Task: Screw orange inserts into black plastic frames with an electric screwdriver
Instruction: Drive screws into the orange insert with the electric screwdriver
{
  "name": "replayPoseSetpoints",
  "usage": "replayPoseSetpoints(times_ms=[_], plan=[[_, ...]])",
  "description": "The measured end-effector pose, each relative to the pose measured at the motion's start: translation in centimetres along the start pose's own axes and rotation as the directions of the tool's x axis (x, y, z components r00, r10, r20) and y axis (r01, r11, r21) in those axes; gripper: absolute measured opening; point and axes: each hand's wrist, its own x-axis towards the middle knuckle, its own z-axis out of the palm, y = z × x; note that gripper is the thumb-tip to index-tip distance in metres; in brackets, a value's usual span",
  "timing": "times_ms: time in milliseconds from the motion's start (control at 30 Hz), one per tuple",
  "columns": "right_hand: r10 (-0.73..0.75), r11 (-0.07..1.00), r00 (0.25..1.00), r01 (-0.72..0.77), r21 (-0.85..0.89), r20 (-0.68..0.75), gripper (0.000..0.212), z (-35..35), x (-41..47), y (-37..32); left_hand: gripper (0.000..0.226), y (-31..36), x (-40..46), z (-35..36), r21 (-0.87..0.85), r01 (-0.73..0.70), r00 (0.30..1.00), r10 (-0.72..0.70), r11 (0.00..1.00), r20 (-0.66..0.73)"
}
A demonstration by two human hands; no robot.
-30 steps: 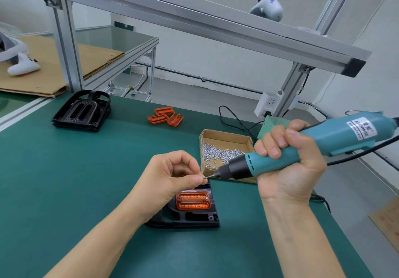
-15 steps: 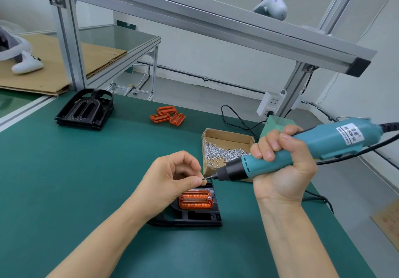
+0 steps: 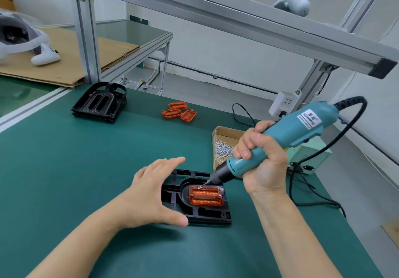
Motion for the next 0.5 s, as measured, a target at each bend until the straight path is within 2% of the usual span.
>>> replayPoseSetpoints(times_ms=[167,500], plan=[[0.035,0.998,0.999,-0.033,-0.059,0.039,0.019,0.5,0.2,0.9,0.115,0.3,0.1,0.4,0.167,-0.025,0.999,0.032,0.986,-0.041],[0.078,0.983,0.994,-0.064,-0.172,0.076,0.019,1.2,0.6,2.0,0.111,0.7,-0.1,0.4,0.143,0.007,0.997,0.003,0.990,-0.074]])
